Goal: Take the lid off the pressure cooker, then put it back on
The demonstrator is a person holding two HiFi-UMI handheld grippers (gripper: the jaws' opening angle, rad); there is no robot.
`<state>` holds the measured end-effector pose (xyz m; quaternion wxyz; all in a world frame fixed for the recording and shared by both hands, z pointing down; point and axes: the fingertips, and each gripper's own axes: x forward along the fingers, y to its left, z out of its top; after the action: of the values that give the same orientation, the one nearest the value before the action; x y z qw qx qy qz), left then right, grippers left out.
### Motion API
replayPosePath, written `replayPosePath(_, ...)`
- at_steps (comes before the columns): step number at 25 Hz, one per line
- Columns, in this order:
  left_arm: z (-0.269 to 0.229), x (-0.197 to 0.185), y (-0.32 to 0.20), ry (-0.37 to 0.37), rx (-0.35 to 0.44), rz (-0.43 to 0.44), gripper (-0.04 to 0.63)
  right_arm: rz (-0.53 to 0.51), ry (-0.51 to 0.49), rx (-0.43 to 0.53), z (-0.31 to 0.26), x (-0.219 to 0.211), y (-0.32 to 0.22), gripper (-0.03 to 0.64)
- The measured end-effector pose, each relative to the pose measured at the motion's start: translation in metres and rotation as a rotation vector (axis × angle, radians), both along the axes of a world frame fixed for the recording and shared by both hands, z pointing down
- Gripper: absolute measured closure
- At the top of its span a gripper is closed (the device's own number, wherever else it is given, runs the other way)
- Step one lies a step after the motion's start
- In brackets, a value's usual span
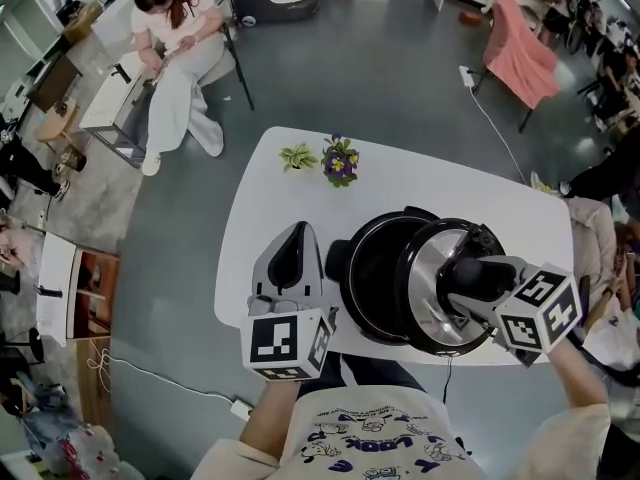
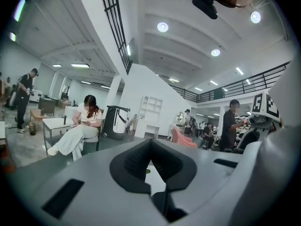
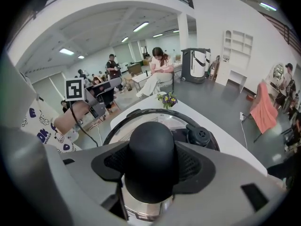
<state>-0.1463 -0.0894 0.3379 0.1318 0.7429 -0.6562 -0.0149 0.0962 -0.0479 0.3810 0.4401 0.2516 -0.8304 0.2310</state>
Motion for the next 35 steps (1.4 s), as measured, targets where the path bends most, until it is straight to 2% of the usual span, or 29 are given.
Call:
replayPosePath(8,0.013,-0.021,0.002,0.001,-0.025,-0.032,0.581,-0.049,0.022,0.024,0.011,-0.035,-0.008,0.324)
replayPosePath(17,0.022,-0.035,0.0,0.005,-0.043,-0.041,0.581,-0.04,0.022,0.032,0.021,-0.065,-0.014,0.324)
replayPosePath(35,0.046,-0.031,-0.002,0.009,-0.098,-0.017,0.581,-0.065,0.075,0.058,0.039,-0.079,-0.014,0.324)
